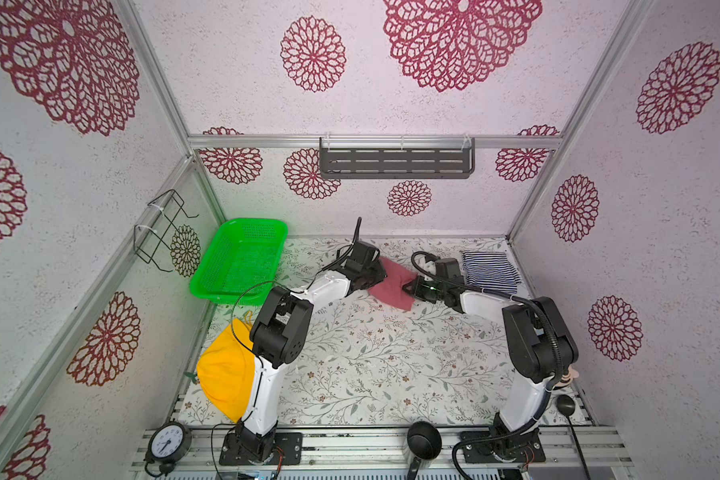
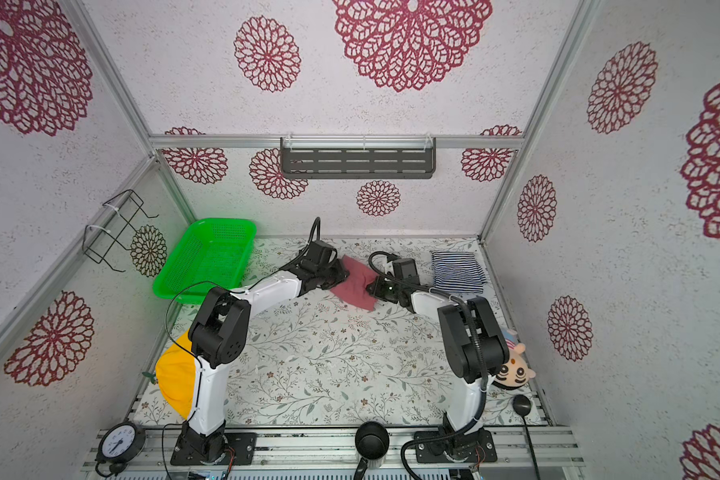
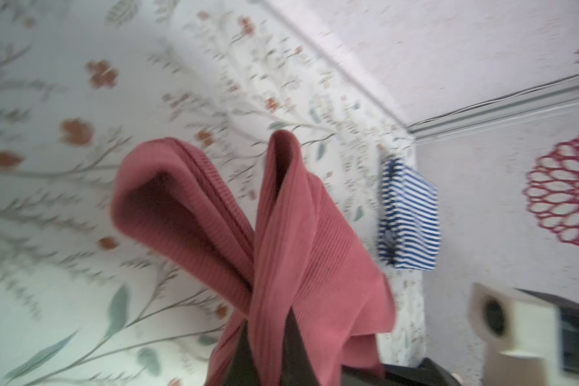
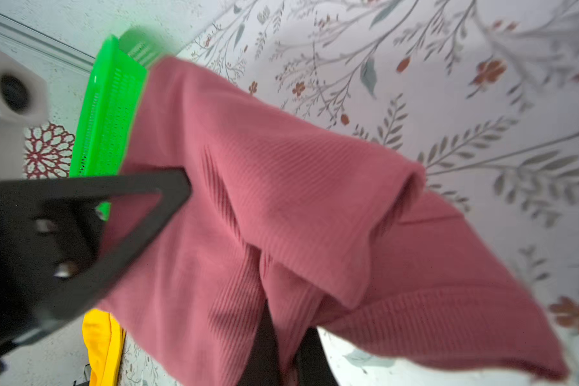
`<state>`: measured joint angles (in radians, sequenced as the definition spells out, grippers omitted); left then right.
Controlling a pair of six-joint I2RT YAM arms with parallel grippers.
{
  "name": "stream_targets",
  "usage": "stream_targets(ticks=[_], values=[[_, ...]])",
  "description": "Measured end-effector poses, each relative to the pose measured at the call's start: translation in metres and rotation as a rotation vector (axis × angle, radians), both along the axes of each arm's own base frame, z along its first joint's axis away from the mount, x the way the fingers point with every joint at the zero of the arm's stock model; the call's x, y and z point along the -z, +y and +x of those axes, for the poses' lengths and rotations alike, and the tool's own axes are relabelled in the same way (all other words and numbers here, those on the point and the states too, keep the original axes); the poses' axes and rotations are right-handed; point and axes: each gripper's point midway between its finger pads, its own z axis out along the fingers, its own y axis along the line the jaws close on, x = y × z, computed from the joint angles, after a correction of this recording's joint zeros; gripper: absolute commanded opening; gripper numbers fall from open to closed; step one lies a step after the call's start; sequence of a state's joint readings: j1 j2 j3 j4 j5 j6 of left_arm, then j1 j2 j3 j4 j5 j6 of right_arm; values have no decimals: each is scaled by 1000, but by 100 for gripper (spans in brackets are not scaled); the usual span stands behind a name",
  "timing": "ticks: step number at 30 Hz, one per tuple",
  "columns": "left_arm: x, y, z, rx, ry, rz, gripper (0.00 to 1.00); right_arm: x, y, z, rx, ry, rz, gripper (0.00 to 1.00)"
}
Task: Fold and stack the tank tops
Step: 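Carry the pink square onto the striped top with the right gripper while the left releases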
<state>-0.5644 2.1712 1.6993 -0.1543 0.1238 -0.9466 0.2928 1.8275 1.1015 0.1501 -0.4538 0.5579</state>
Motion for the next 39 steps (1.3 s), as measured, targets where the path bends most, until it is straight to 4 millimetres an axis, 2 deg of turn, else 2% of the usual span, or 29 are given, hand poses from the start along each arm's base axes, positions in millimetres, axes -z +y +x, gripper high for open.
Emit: stream_targets(ticks=[3,5,8,15,21,25,26,29,30,34,36,39], values=[[-33,-29,11,29,-77,-48,0,-16,-18,11,-11,-46,18,0],[-42,-47,18,50,-110,-78,0,-22,-32,16,-3,-63,28,0],[-37,-72,24,81,-128,-122,0,-25,-56,21,31,-68,35,0],[-7,-120,44,107,-151,-234,0,-34,-112,34,89,-81,15,0],[-8,-156,61,103,-244,-348,0,-77,-154,62,89,-196,-60,0],[-18,-166,66,67,-325,-408,0,-84,-177,81,74,-225,-102,0],[-21,-167,67,57,-341,-423,11,-81,-183,86,71,-223,-107,0],[-27,-169,69,35,-368,-456,82,-70,-204,97,80,-202,-112,0],[-28,-169,70,29,-374,-463,97,-67,-210,100,85,-193,-113,0],[-29,-166,71,12,-388,-488,97,-61,-244,107,122,-176,-119,0],[-22,-163,71,5,-389,-483,97,-64,-259,108,139,-182,-119,0],[0,-155,69,-6,-355,-451,97,-73,-281,107,162,-200,-122,0]])
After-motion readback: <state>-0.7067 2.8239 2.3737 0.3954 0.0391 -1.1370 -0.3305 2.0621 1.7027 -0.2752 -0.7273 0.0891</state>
